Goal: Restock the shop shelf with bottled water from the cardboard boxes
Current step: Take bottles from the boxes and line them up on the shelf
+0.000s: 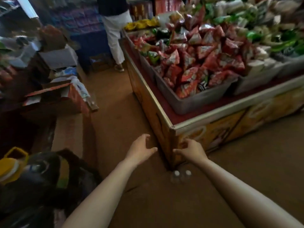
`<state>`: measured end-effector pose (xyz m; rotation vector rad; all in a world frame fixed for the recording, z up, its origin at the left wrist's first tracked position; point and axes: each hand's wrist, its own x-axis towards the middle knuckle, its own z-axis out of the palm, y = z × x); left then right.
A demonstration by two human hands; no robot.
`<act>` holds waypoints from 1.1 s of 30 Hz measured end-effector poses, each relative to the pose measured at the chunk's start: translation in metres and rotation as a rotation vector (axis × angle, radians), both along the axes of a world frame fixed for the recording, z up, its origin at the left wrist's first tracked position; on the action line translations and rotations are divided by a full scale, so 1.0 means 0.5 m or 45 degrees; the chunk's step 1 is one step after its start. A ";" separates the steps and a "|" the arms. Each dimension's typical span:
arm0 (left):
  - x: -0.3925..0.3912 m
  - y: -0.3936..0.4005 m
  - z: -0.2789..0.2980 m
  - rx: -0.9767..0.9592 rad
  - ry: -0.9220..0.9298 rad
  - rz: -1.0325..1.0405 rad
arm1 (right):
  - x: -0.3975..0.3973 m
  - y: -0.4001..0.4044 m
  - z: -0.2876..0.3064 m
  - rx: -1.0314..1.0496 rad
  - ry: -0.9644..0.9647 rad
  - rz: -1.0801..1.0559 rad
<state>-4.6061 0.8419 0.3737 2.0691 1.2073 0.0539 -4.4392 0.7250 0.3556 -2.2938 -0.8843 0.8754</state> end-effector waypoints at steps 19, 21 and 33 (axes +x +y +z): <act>0.206 0.006 -0.994 -0.364 0.081 -0.341 | 0.056 -0.096 -0.958 -0.171 0.242 -0.169; 0.226 0.009 -1.057 -0.385 0.022 -0.367 | 0.060 -0.086 -1.014 -0.147 0.261 -0.191; 0.265 -0.001 -1.138 -0.348 -0.033 -0.437 | 0.064 -0.071 -1.112 -0.196 0.294 -0.242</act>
